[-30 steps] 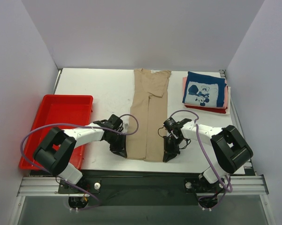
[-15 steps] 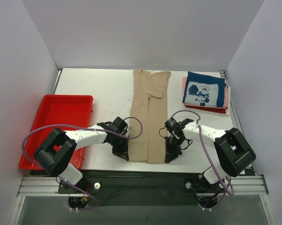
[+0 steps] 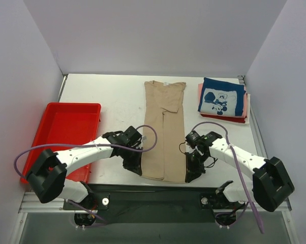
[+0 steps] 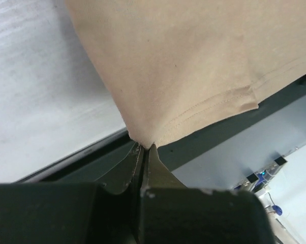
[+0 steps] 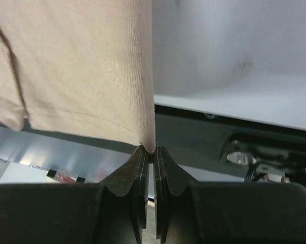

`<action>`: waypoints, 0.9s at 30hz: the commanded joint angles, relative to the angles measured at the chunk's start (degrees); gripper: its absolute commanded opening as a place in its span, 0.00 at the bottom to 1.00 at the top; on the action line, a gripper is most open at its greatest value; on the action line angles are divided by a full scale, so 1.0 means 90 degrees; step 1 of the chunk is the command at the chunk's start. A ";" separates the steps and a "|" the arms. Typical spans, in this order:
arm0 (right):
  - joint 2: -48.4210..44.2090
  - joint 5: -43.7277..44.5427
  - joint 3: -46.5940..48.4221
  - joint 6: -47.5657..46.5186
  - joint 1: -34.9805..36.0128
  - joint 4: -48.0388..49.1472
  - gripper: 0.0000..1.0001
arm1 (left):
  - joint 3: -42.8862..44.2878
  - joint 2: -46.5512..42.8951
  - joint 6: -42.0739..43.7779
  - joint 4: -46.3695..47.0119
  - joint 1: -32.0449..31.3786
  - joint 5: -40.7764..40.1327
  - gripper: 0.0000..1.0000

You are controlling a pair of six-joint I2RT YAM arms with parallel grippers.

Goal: Fold and stack the t-shirts
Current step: Grab the bottom of the folded rectangular tshirt with both arms, then fold the folded rectangular tshirt in 1/3 of the way

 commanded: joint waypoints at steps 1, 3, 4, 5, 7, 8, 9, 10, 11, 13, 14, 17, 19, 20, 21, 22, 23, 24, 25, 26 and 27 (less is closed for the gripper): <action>-0.0503 -0.0079 0.0293 0.0099 0.0039 -0.1235 0.00 | 0.0381 -0.0567 -0.0307 -0.0502 -0.0034 -0.0004 0.00; -0.0630 -0.0070 0.0507 0.0168 0.0039 -0.1392 0.00 | 0.0536 -0.0588 -0.0326 -0.0794 -0.0034 0.0113 0.00; -0.0718 -0.0060 0.0605 0.0236 0.0039 -0.1538 0.00 | 0.0682 -0.0597 -0.0336 -0.0844 -0.0034 0.0152 0.00; -0.0738 -0.0031 0.0731 0.0256 0.0030 -0.1607 0.00 | 0.0761 -0.0607 -0.0365 -0.0883 -0.0034 0.0201 0.00; -0.0719 0.0145 0.1122 0.0275 0.0030 -0.1754 0.00 | 0.1063 -0.0627 -0.0356 -0.0991 -0.0034 0.0152 0.00; -0.0680 0.0242 0.1258 0.0275 0.0030 -0.1802 0.00 | 0.1190 -0.0598 -0.0249 -0.1078 -0.0024 0.0027 0.00; -0.0641 0.0320 0.1511 0.0285 0.0010 -0.1832 0.00 | 0.1317 -0.0568 -0.0190 -0.1244 -0.0005 -0.0052 0.00; -0.0525 0.0466 0.1620 0.0285 -0.0009 -0.1852 0.00 | 0.1580 -0.0452 -0.0122 -0.1323 0.0015 -0.0111 0.00; -0.0446 0.0516 0.1718 0.0256 -0.0039 -0.1852 0.00 | 0.1679 -0.0383 0.0014 -0.1420 0.0044 -0.0169 0.00; -0.0173 0.0711 0.2069 0.0149 -0.0078 -0.1891 0.00 | 0.1971 -0.0168 0.0219 -0.1489 0.0161 -0.0267 0.00; -0.0075 0.0770 0.2186 0.0110 -0.0107 -0.1910 0.00 | 0.2070 -0.0100 0.0288 -0.1557 0.0210 -0.0297 0.00; 0.0286 0.1004 0.2655 -0.0114 -0.0243 -0.1949 0.00 | 0.2333 0.0095 0.0474 -0.1461 0.0522 -0.0326 0.00; 0.0579 0.1092 0.3005 -0.0232 -0.0399 -0.1950 0.00 | 0.2451 0.0251 0.0629 -0.1343 0.0785 -0.0239 0.00; 0.0686 0.1160 0.3124 -0.0349 -0.0468 -0.1940 0.00 | 0.2587 0.0329 0.0679 -0.1285 0.0873 -0.0200 0.00; 0.0900 0.1209 0.3280 -0.0408 -0.0527 -0.1930 0.00 | 0.2694 0.0514 0.0737 -0.1284 0.0942 -0.0190 0.00; 0.1018 0.1268 0.3562 -0.0466 -0.0643 -0.1930 0.00 | 0.2783 0.0622 0.0825 -0.1294 0.1097 -0.0190 0.00; 0.1135 0.1365 0.3748 -0.0515 -0.0712 -0.1911 0.00 | 0.2870 0.0720 0.0845 -0.1313 0.1167 -0.0180 0.00; 0.1349 0.1405 0.3905 -0.0593 -0.0800 -0.1930 0.00 | 0.3026 0.0905 0.0845 -0.1285 0.1235 -0.0170 0.00; 0.1438 0.1424 0.4042 -0.0623 -0.0878 -0.1901 0.00 | 0.3086 0.0984 0.0855 -0.1217 0.1294 -0.0122 0.00; 0.1526 0.1434 0.4314 -0.0662 -0.1014 -0.1872 0.00 | 0.3173 0.1062 0.0874 -0.1052 0.1362 -0.0092 0.00; 0.1721 0.1434 0.4432 -0.0740 -0.1073 -0.1823 0.00 | 0.3338 0.1237 0.0894 -0.0992 0.1401 -0.0063 0.00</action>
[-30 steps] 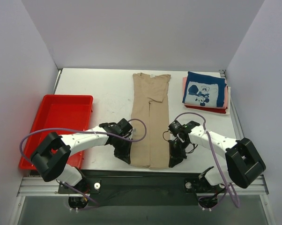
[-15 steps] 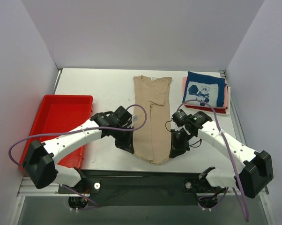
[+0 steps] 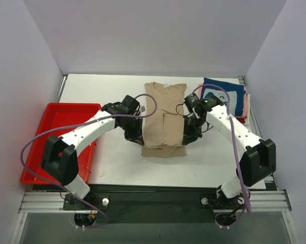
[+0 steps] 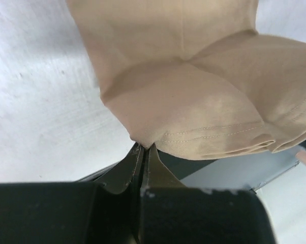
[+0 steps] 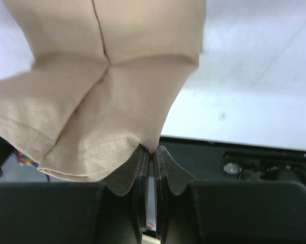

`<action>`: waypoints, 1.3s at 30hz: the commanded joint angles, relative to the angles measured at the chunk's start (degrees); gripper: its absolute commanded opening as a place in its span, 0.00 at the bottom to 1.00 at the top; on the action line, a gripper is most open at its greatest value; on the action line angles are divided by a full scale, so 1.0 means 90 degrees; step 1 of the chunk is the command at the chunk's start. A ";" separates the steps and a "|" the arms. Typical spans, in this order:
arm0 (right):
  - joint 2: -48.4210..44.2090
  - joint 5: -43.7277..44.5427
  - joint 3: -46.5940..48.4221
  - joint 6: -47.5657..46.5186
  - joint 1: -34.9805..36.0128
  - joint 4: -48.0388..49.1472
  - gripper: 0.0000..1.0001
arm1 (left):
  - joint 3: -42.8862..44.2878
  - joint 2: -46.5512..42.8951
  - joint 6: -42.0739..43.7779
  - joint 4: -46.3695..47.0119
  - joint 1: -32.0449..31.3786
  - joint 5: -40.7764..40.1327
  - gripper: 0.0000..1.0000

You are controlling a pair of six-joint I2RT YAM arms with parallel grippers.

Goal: Fold and stack the t-shirts
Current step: Fold the folded rectangular tshirt in 1/3 of the way

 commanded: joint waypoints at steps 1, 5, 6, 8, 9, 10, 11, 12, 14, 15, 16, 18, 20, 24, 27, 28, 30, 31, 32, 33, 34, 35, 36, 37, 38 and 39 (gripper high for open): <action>0.0398 0.0327 0.0632 -0.0366 -0.0275 -0.0222 0.00 | 0.0649 0.0337 0.0280 0.0327 0.0156 0.0146 0.00; 0.1023 0.0415 0.1170 -0.0620 -0.0470 -0.0105 0.00 | 0.1313 0.0923 0.0455 0.0376 0.0429 0.0000 0.00; 0.1305 0.0454 0.1432 -0.0659 -0.0548 -0.0066 0.00 | 0.1420 0.1146 0.0475 0.0444 0.0584 0.0009 0.00; 0.1609 0.0473 0.1735 -0.0766 -0.0636 -0.0027 0.00 | 0.1772 0.1401 0.0534 0.0649 0.0751 0.0126 0.00; 0.1920 0.0474 0.2047 -0.0796 -0.0724 0.0012 0.00 | 0.1908 0.1683 0.0553 0.0718 0.0887 0.0185 0.00; 0.2097 0.0464 0.2262 -0.0816 -0.0763 0.0003 0.00 | 0.2055 0.1850 0.0592 0.0757 0.0946 0.0272 0.00; 0.2273 0.0454 0.2458 -0.0855 -0.0802 -0.0007 0.00 | 0.2424 0.2016 0.0612 0.0786 0.0986 0.0331 0.00; 0.2594 0.0454 0.2634 -0.0884 -0.0880 0.0012 0.00 | 0.2621 0.2366 0.0651 0.0767 0.1034 0.0351 0.00; 0.2927 0.0464 0.3268 -0.0923 -0.0968 0.0003 0.00 | 0.3166 0.2709 0.0719 0.0738 0.1161 0.0449 0.00; 0.3229 0.0454 0.3483 -0.0914 -0.1056 -0.0007 0.00 | 0.3353 0.3020 0.0739 0.0738 0.1239 0.0584 0.00; 0.3386 0.0415 0.3853 -0.0923 -0.1115 0.0003 0.00 | 0.3500 0.3159 0.0758 0.0796 0.1279 0.0634 0.00; 0.3806 0.0357 0.4245 -0.0933 -0.1193 -0.0007 0.00 | 0.3959 0.3559 0.0817 0.0787 0.1337 0.0722 0.00; 0.4176 0.0269 0.4714 -0.0933 -0.1329 -0.0007 0.00 | 0.4417 0.3929 0.0846 0.0709 0.1435 0.0713 0.00; 0.4647 0.0171 0.5203 -0.0904 -0.1535 -0.0027 0.00 | 0.5091 0.4497 0.0856 0.0465 0.1620 0.0752 0.00; 0.4872 0.0141 0.5301 -0.0933 -0.1671 -0.0027 0.00 | 0.5337 0.4742 0.0808 0.0425 0.1699 0.0781 0.00; 0.4911 0.0141 0.5321 -0.0943 -0.1691 -0.0027 0.00 | 0.5357 0.4781 0.0769 0.0503 0.1709 0.0791 0.00; 0.5077 0.0112 0.5399 -0.0972 -0.1760 -0.0017 0.00 | 0.5406 0.4849 0.0700 0.0552 0.1738 0.0830 0.05; 0.5135 0.0093 0.5457 -0.0962 -0.1779 -0.0027 0.00 | 0.5435 0.4879 0.0681 0.0523 0.1748 0.0840 0.12; 0.5252 0.0073 0.5506 -0.0972 -0.1808 -0.0017 0.07 | 0.5454 0.4908 0.0680 0.0484 0.1757 0.0811 0.33; 0.5301 0.0044 0.5632 -0.1001 -0.1818 -0.0017 0.13 | 0.5455 0.4899 0.0661 0.0455 0.1757 0.0694 0.42; 0.5350 0.0024 0.5711 -0.1030 -0.1818 -0.0007 0.21 | 0.5387 0.4860 0.0661 0.0455 0.1757 0.0645 0.52; 0.5399 -0.0014 0.5770 -0.1040 -0.1838 -0.0007 0.35 | 0.5328 0.4744 0.0661 0.0484 0.1757 0.0586 0.61; 0.5390 -0.0024 0.5877 -0.1040 -0.1838 -0.0017 0.39 | 0.5241 0.4675 0.0671 0.0532 0.1757 0.0518 0.65; 0.5371 -0.0034 0.5907 -0.1060 -0.1847 0.0002 0.43 | 0.5046 0.4587 0.0680 0.0658 0.1757 0.0488 0.68; 0.5293 -0.0044 0.5907 -0.1079 -0.1848 0.0022 0.48 | 0.4900 0.4393 0.0680 0.0747 0.1757 0.0498 0.70; 0.5225 -0.0044 0.5878 -0.1089 -0.1838 0.0042 0.49 | 0.4743 0.4294 0.0680 0.0951 0.1757 0.0498 0.72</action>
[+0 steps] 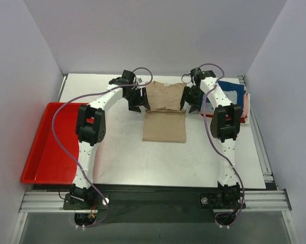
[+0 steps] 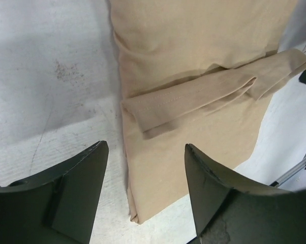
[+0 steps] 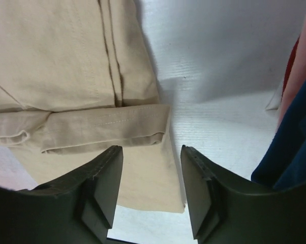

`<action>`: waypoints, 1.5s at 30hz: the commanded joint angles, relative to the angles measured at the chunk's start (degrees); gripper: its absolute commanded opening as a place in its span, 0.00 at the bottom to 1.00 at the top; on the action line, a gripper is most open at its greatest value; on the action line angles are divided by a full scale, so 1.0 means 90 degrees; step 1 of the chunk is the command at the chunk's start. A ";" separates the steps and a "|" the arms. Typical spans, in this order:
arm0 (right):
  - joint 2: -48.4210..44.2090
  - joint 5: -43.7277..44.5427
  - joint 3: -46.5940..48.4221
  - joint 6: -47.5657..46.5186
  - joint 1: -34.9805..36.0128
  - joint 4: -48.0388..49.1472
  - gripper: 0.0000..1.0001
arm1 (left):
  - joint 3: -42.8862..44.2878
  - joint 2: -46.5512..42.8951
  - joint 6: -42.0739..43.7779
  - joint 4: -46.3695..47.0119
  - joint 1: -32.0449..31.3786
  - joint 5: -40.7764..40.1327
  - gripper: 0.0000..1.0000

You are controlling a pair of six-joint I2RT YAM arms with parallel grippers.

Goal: Fold and stack the t-shirts
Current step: Fold the folded rectangular tshirt in 1/3 of the way, then grab one side of the 2/3 rectangular tshirt with both arms

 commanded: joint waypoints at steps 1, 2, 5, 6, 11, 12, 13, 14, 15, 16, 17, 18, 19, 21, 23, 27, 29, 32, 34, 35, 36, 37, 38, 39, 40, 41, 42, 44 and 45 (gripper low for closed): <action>-0.0281 -0.0119 0.0266 -0.0128 0.0010 -0.0177 0.50 | -0.0362 -0.0673 0.0027 0.0445 0.0016 -0.0090 0.72; -0.0437 -0.0119 0.0197 -0.0166 0.0010 -0.0157 0.52 | -0.0760 -0.0887 0.0037 0.0533 0.0006 -0.0071 0.72; -0.0876 -0.0149 -0.0300 -0.0215 0.0049 0.0008 0.55 | -0.1407 -0.1316 0.0008 0.0894 -0.0023 0.0037 0.73; -0.0984 -0.0149 -0.0475 -0.0225 0.0059 0.0048 0.55 | -0.1824 -0.1415 -0.0012 0.1030 -0.0033 0.0076 0.72; -0.1784 -0.0217 -0.1850 -0.0177 0.0254 0.0379 0.54 | -0.2901 -0.1991 -0.0070 0.1304 -0.0198 0.0164 0.72; -0.1892 -0.0207 -0.2067 -0.0157 0.0283 0.0438 0.54 | -0.3203 -0.2079 -0.0109 0.1392 -0.0228 0.0174 0.72; -0.2019 -0.0217 -0.2330 -0.0138 0.0322 0.0564 0.54 | -0.3389 -0.2167 -0.0129 0.1470 -0.0267 0.0183 0.71; -0.2252 -0.0207 -0.2768 -0.0118 0.0391 0.0643 0.53 | -0.3527 -0.2313 -0.0158 0.1519 -0.0325 0.0174 0.70; -0.2361 -0.0246 -0.3052 -0.0079 0.0411 0.0731 0.53 | -0.3663 -0.2392 -0.0216 0.1607 -0.0355 0.0164 0.70; -0.2468 -0.0275 -0.3297 -0.0002 0.0440 0.0896 0.52 | -0.3926 -0.2451 -0.0246 0.1646 -0.0384 0.0154 0.69; -0.2663 -0.0295 -0.3783 0.0038 0.0459 0.0975 0.51 | -0.4035 -0.2548 -0.0285 0.1685 -0.0433 0.0164 0.68; -0.2762 -0.0324 -0.4010 0.0067 0.0479 0.1063 0.51 | -0.4142 -0.2597 -0.0305 0.1715 -0.0452 0.0164 0.68; -0.2927 -0.0315 -0.4215 0.0135 0.0498 0.1228 0.50 | -0.4288 -0.2665 -0.0305 0.1725 -0.0482 0.0164 0.67; -0.3084 -0.0334 -0.4790 0.0175 0.0508 0.1443 0.47 | -0.4445 -0.2744 -0.0324 0.1754 -0.0589 0.0086 0.66; -0.3270 -0.0325 -0.5085 0.0233 0.0508 0.1561 0.45 | -0.4621 -0.2822 -0.0334 0.1793 -0.0638 0.0047 0.66; -0.3407 -0.0315 -0.5554 0.0263 0.0508 0.1786 0.42 | -0.4787 -0.2881 -0.0412 0.1706 -0.0726 -0.0168 0.63; -0.3378 -0.0324 -0.5711 0.0263 0.0508 0.1903 0.41 | -0.4846 -0.2900 -0.0422 0.1715 -0.0745 -0.0207 0.63; -0.3300 -0.0393 -0.5838 0.0273 0.0518 0.2040 0.40 | -0.4914 -0.2891 -0.0432 0.1754 -0.0765 -0.0226 0.61; -0.3212 -0.0374 -0.5887 0.0282 0.0508 0.2147 0.39 | -0.4905 -0.2842 -0.0422 0.1812 -0.0794 -0.0275 0.60; -0.3173 -0.0373 -0.5878 0.0263 0.0508 0.2167 0.39 | -0.4886 -0.2822 -0.0412 0.1842 -0.0794 -0.0314 0.60; -0.3144 -0.0373 -0.5868 0.0273 0.0518 0.2177 0.39 | -0.4876 -0.2774 -0.0412 0.1881 -0.0804 -0.0305 0.59; -0.3076 -0.0393 -0.5868 0.0253 0.0518 0.2206 0.38 | -0.4827 -0.2696 -0.0403 0.1881 -0.0804 -0.0305 0.57; -0.3046 -0.0393 -0.5868 0.0253 0.0518 0.2196 0.37 | -0.4788 -0.2657 -0.0393 0.1891 -0.0804 -0.0305 0.55; -0.3026 -0.0403 -0.5877 0.0253 0.0518 0.2216 0.36 | -0.4759 -0.2618 -0.0393 0.1930 -0.0814 -0.0295 0.53; -0.2997 -0.0412 -0.5887 0.0234 0.0518 0.2216 0.33 | -0.4739 -0.2550 -0.0393 0.1949 -0.0814 -0.0305 0.51; -0.2987 -0.0412 -0.5907 0.0234 0.0518 0.2216 0.32 | -0.4729 -0.2520 -0.0393 0.1949 -0.0824 -0.0276 0.46; -0.2987 -0.0412 -0.5936 0.0234 0.0518 0.2206 0.30 | -0.4729 -0.2500 -0.0383 0.1998 -0.0824 -0.0246 0.43; -0.2987 -0.0451 -0.5994 0.0224 0.0518 0.2206 0.26 | -0.4739 -0.2461 -0.0403 0.2027 -0.0843 -0.0159 0.33; -0.2997 -0.0452 -0.6053 0.0224 0.0528 0.2216 0.25 | -0.4758 -0.2451 -0.0393 0.2047 -0.0892 -0.0139 0.28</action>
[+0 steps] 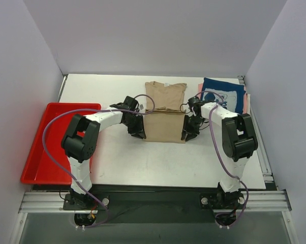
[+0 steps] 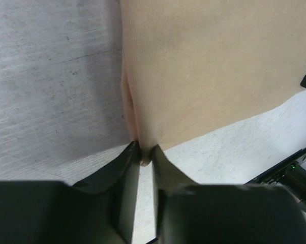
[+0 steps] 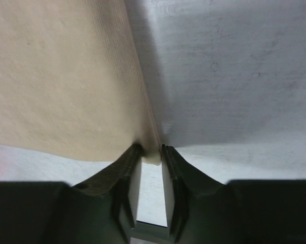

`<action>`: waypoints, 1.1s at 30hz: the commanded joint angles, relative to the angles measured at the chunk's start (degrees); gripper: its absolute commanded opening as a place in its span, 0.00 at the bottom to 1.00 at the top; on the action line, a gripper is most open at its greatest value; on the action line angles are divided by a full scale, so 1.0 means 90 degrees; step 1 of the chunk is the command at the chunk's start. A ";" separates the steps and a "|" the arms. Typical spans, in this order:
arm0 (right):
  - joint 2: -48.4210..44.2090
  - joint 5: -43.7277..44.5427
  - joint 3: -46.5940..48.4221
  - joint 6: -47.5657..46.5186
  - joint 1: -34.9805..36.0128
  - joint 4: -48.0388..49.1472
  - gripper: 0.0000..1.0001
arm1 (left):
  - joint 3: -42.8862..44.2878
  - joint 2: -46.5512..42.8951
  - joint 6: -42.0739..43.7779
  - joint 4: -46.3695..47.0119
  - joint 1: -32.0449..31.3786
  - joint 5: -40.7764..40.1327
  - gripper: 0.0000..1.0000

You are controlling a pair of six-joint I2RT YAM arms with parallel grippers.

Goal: Fold and stack the t-shirts
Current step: Grab one side of the 2/3 rectangular tshirt with both arms

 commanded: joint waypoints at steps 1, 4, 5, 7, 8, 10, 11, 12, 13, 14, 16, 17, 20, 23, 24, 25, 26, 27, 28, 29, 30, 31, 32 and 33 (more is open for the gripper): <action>-0.0012 -0.0102 -0.0188 -0.0017 0.0001 -0.0188 0.22 | 0.0077 0.0026 0.0047 0.0313 -0.0105 0.0133 0.23; -0.0041 -0.0170 -0.0305 -0.0026 0.0030 -0.0198 0.15 | -0.0118 -0.0052 0.0017 0.0352 -0.0183 0.0172 0.08; -0.0042 -0.0180 -0.0335 -0.0026 0.0050 -0.0217 0.14 | -0.0254 -0.0081 -0.0002 0.0343 -0.0193 0.0201 0.04; -0.0100 -0.0209 -0.0451 -0.0056 0.0069 -0.0237 0.08 | -0.0382 -0.0237 -0.0002 0.0294 -0.0232 0.0182 0.00; -0.0139 -0.0209 -0.0510 -0.0065 0.0098 -0.0247 0.06 | -0.0518 -0.0306 0.0017 0.0265 -0.0252 0.0105 0.00; -0.0265 -0.0219 -0.0685 -0.0095 0.0108 -0.0296 0.03 | -0.0636 -0.0529 0.0066 0.0089 -0.0339 0.0017 0.00; -0.0315 -0.0248 -0.0744 -0.0095 0.0099 -0.0325 0.02 | -0.0694 -0.0608 0.0144 0.0021 -0.0388 -0.0013 0.00; -0.0373 -0.0268 -0.0813 -0.0124 0.0108 -0.0451 0.02 | -0.0801 -0.0686 0.0202 -0.0154 -0.0427 -0.0013 0.00; -0.0528 -0.0278 -0.0871 -0.0163 0.0118 -0.0549 0.00 | -0.0841 -0.0832 0.0271 -0.0262 -0.0476 -0.0023 0.00; -0.0656 -0.0278 -0.1027 -0.0202 0.0137 -0.0637 0.00 | -0.0870 -0.0892 0.0426 -0.0514 -0.0592 -0.0071 0.00; -0.1055 -0.0307 -0.1223 -0.0261 0.0177 -0.0871 0.00 | -0.0978 -0.1106 0.0564 -0.0789 -0.0700 -0.0159 0.00; -0.1202 -0.0307 -0.1349 -0.0290 0.0215 -0.0969 0.00 | -0.1036 -0.1184 0.0671 -0.0926 -0.0778 -0.0218 0.00; -0.1739 -0.0356 -0.1750 -0.0300 0.0323 -0.1291 0.00 | -0.1270 -0.1545 0.0691 -0.1307 -0.0906 -0.0121 0.00; -0.2179 -0.0434 -0.1985 -0.0183 0.0450 -0.1545 0.00 | -0.1427 -0.1985 0.0604 -0.1668 -0.1062 -0.0062 0.00; -0.2277 -0.0434 -0.2024 -0.0144 0.0547 -0.1691 0.00 | -0.1466 -0.2102 0.0565 -0.1834 -0.1130 -0.0043 0.00; -0.2462 -0.0434 -0.2034 -0.0105 0.0606 -0.1760 0.00 | -0.1486 -0.2325 0.0545 -0.1922 -0.1150 -0.0023 0.00; -0.2551 -0.0434 -0.2034 -0.0008 0.0655 -0.1848 0.00 | -0.1524 -0.2444 0.0458 -0.2000 -0.1189 0.0006 0.00; -0.2638 -0.0424 -0.2024 0.0042 0.0781 -0.2042 0.00 | -0.1544 -0.2561 0.0408 -0.2175 -0.1209 0.0026 0.00; -0.2833 -0.0424 -0.2005 0.0119 0.0840 -0.2131 0.00 | -0.1554 -0.2784 0.0340 -0.2245 -0.1257 0.0094 0.00; -0.2941 -0.0415 -0.1986 0.0159 0.0899 -0.2238 0.00 | -0.1583 -0.2912 0.0204 -0.2294 -0.1287 0.0123 0.00; -0.3164 -0.0405 -0.1966 0.0275 0.0986 -0.2481 0.00 | -0.1583 -0.3146 0.0126 -0.2430 -0.1364 0.0153 0.00; -0.3283 -0.0395 -0.1898 0.0334 0.1036 -0.2609 0.00 | -0.1564 -0.3254 0.0038 -0.2499 -0.1404 0.0163 0.00; -0.3419 -0.0385 -0.1859 0.0393 0.1055 -0.2881 0.00 | -0.1496 -0.3371 -0.0108 -0.2683 -0.1433 0.0163 0.00; -0.3527 -0.0385 -0.1800 0.0490 0.1075 -0.3029 0.00 | -0.1447 -0.3469 -0.0197 -0.2791 -0.1472 0.0143 0.00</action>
